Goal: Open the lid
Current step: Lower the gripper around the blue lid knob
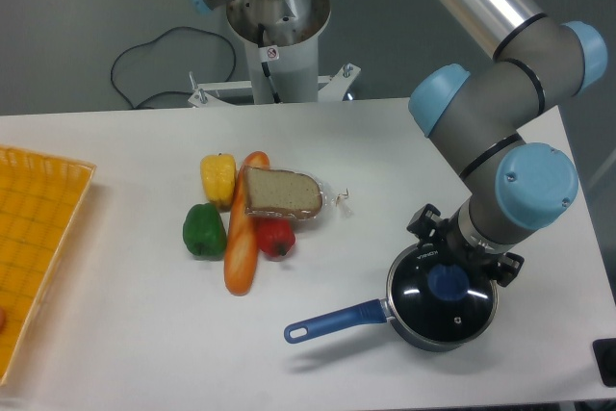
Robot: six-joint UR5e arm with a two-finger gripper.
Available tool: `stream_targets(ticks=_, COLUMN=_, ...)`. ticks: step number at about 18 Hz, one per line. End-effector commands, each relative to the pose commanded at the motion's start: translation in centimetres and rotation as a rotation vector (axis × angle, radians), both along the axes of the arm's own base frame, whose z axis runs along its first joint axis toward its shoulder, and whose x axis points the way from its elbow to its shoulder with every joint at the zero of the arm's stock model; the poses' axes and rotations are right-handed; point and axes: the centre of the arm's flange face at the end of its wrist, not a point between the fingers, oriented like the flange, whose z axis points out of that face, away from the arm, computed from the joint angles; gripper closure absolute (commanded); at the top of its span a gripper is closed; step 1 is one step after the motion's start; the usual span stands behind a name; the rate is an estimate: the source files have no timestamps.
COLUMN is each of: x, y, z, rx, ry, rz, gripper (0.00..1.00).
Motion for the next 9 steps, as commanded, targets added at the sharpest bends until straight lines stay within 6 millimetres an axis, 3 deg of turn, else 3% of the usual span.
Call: stream_targets(ticks=9, x=-0.33, y=0.86, z=-1.12, rx=0.041, ry=0.051, rz=0.03, gripper=0.0)
